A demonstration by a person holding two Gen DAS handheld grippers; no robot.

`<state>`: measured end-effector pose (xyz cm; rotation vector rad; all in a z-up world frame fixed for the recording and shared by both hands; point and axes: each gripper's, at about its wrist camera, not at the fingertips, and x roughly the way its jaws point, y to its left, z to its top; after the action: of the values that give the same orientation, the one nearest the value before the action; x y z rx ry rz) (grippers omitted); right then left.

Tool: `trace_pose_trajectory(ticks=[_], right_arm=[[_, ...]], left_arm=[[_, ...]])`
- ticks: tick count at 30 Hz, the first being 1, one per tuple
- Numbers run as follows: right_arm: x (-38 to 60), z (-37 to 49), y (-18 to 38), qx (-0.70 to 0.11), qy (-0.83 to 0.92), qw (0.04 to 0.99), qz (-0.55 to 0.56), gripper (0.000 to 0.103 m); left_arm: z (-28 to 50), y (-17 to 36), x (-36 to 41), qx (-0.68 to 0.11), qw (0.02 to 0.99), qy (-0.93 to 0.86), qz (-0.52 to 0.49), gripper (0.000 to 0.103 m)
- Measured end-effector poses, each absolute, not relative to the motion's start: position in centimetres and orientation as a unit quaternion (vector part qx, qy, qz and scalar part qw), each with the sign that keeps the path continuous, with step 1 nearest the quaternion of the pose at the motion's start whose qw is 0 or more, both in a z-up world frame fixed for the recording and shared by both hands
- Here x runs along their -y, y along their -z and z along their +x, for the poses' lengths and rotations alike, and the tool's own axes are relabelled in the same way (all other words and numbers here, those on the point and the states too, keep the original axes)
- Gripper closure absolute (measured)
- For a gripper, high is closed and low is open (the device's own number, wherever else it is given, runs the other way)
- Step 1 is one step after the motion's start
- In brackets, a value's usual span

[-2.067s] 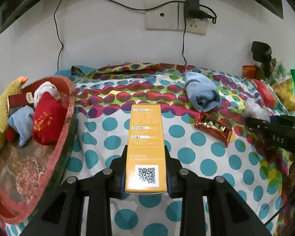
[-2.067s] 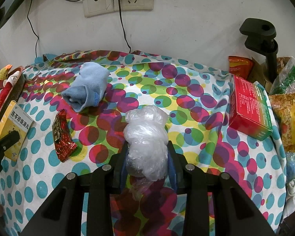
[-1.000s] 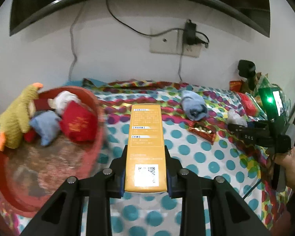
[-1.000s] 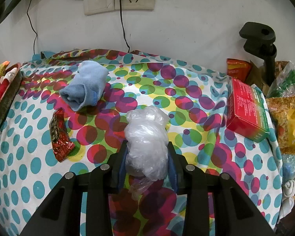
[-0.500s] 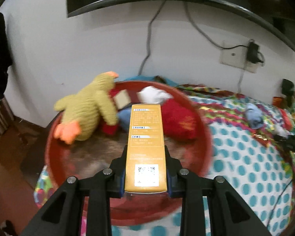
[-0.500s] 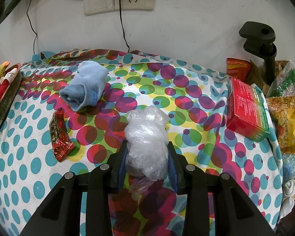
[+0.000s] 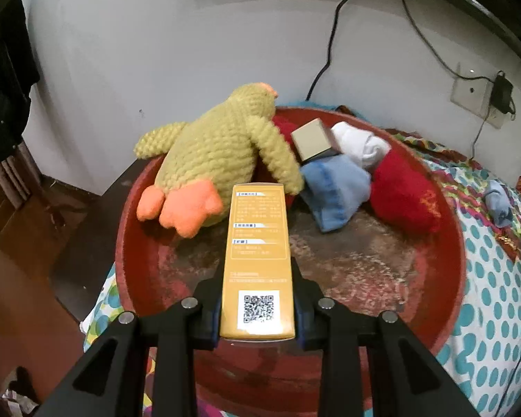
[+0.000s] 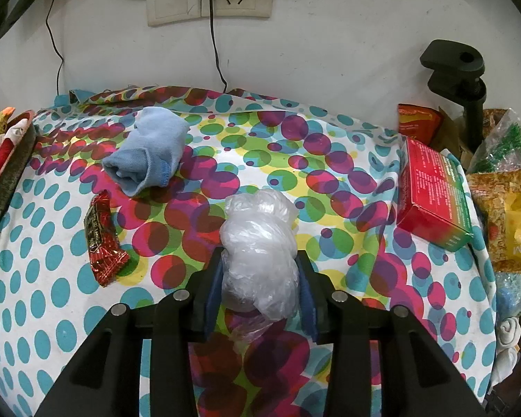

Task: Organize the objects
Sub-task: 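Lower the yellow box into the tray and open the left gripper, then carry the clear plastic bag onto the red tray and open the right gripper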

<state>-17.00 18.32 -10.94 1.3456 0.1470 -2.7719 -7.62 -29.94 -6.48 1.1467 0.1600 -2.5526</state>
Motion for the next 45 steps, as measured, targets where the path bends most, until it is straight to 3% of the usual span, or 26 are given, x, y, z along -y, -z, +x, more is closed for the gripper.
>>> trace_pose_trajectory(ticks=[11, 16, 28, 35, 45], right_arm=[[-18.4, -17.1, 11.0, -0.048, 0.898, 0.025, 0.436, 0.063], [-18.5, -17.1, 11.0, -0.049, 0.898, 0.022, 0.436, 0.062], [-18.5, -17.1, 11.0, -0.052, 0.898, 0.019, 0.436, 0.061], [-18.5, -17.2, 10.9, -0.051, 0.898, 0.020, 0.437, 0.061], [-18.6, -17.1, 10.9, -0.048, 0.899, 0.021, 0.435, 0.061]], left_arm=[[-8.4, 8.0, 31.1, -0.060, 0.170, 0.889, 0.420, 0.071], [-8.5, 8.4, 31.7, -0.065, 0.192, 0.884, 0.422, 0.057], [-6.3, 5.9, 32.1, -0.100, 0.174, 0.896, 0.395, 0.052], [-1.9, 3.3, 28.2, -0.063, 0.158, 0.919, 0.356, 0.052], [4.0, 4.7, 22.2, -0.055, 0.103, 0.933, 0.340, 0.050]])
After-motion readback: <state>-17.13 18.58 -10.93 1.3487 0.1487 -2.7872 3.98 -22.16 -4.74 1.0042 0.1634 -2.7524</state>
